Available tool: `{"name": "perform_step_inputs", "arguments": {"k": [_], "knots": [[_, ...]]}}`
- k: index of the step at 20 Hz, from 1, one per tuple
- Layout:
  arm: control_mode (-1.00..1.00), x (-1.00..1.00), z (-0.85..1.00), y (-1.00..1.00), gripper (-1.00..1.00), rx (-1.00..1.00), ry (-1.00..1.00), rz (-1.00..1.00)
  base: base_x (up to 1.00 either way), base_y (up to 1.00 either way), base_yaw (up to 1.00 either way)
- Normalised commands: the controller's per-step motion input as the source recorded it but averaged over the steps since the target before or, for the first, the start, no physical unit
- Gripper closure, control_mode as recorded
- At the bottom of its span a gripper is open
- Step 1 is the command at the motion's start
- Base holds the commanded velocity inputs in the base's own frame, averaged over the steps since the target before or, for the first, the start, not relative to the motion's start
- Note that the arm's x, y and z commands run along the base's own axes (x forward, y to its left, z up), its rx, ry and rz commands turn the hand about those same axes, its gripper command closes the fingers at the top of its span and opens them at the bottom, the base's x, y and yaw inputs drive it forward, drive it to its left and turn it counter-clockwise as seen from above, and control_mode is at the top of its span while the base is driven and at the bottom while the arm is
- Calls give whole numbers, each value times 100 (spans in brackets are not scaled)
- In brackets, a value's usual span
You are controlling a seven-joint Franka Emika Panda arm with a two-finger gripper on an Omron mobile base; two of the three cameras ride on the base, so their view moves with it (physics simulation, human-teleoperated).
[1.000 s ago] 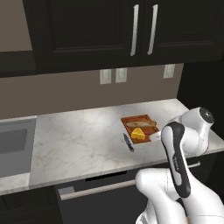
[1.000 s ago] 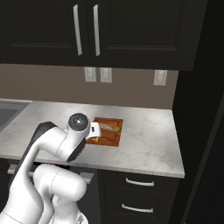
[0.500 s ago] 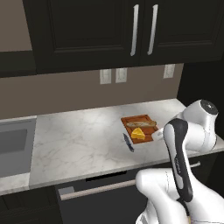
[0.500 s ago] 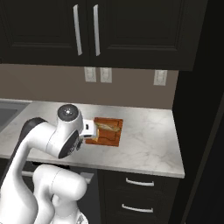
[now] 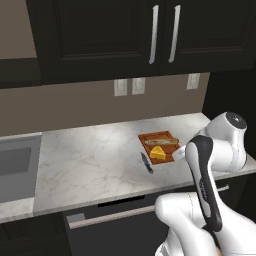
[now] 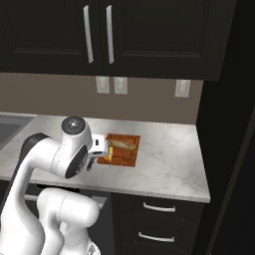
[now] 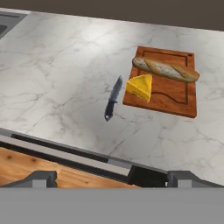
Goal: Retrieve the sausage and cheese from the fridge and place them on the cutting board on the counter.
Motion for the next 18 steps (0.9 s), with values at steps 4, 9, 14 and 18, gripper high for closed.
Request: {"name": "perform_step_inputs", "arguments": {"k": [4, 9, 14, 18], "knots": [[100, 0, 0, 0, -100, 0, 0, 0, 0, 0, 0], [100, 0, 0, 0, -100, 0, 0, 0, 0, 0, 0], [100, 0, 0, 0, -100, 0, 0, 0, -24, -2, -2], [100, 0, 0, 0, -100, 0, 0, 0, -73, -3, -3]]}}
